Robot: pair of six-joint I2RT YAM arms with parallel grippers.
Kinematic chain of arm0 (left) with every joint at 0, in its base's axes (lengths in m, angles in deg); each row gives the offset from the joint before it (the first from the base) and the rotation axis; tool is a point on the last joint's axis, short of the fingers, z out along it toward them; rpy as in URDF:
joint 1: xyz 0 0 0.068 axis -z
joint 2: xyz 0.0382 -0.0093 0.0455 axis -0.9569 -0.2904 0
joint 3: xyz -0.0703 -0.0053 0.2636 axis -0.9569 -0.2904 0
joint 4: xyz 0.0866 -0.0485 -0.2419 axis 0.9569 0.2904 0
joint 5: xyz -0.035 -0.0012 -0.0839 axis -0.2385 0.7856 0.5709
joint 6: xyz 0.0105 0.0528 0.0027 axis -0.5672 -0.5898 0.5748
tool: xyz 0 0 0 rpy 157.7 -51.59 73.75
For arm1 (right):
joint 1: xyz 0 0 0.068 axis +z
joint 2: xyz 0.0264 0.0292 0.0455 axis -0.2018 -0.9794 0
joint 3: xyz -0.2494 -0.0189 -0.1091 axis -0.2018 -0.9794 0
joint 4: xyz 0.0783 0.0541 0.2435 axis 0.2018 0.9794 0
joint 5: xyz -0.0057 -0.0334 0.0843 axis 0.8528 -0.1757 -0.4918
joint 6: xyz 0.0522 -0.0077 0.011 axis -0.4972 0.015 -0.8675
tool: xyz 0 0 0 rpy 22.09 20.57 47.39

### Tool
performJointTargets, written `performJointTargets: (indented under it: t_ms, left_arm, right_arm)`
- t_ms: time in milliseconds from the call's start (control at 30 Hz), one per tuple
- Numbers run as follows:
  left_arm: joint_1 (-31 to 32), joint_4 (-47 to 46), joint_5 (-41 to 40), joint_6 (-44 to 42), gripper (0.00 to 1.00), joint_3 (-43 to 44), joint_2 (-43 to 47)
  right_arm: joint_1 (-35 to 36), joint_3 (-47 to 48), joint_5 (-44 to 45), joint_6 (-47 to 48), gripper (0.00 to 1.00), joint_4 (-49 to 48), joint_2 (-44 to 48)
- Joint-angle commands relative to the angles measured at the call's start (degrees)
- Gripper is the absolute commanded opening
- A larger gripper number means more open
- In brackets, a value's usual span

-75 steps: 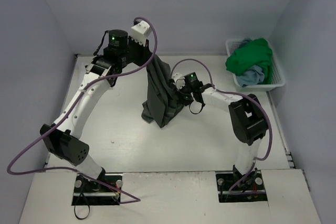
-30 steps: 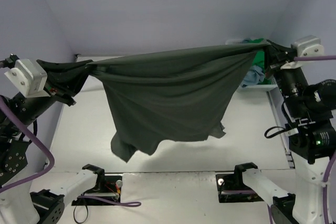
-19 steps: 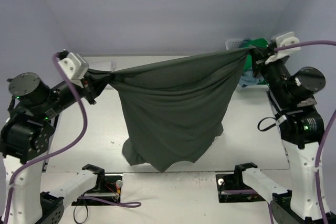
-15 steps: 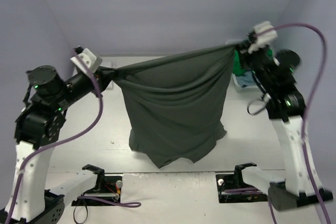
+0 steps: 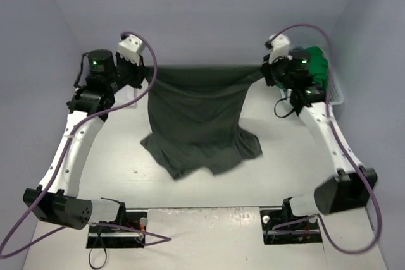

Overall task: Fold and stack the t-shirts
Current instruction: Flatten out the tshirt

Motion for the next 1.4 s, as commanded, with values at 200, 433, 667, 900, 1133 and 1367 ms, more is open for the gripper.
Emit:
performJointTargets:
  t_ms: [200, 433, 667, 900, 1133, 1367]
  left_arm:
    - [-0.3, -2.9, 5.1, 9.3, 0.00, 16.2, 13.6]
    - [-0.3, 4.5, 7.0, 9.8, 0.00, 19.6, 19.1]
    - [-0.3, 8.7, 7.0, 9.8, 0.00, 19.8, 22.5]
    - [-0.2, 6.0, 3.5, 6.1, 0.00, 13.2, 19.9]
    - [-0.3, -6.3, -1.3, 0.4, 0.00, -0.5, 10.6]
    - [-0.8, -18.3, -5.4, -2.2, 0.00, -4.8, -8.9]
  right_arm:
    - [-0.7, 14.0, 0.1, -2.2, 0.00, 3.1, 23.4]
    - [-2.6, 18.1, -2.5, -2.7, 0.00, 8.3, 29.0]
    - [-3.1, 16.2, -1.8, -2.9, 0.00, 7.0, 30.8]
    - [-3.1, 10.3, 0.9, -1.3, 0.00, -0.4, 24.9]
    - [-3.2, 5.6, -4.4, -2.4, 0.00, -6.2, 7.4]
    - [-2.8, 5.9, -3.8, -1.0, 0.00, -12.0, -11.4]
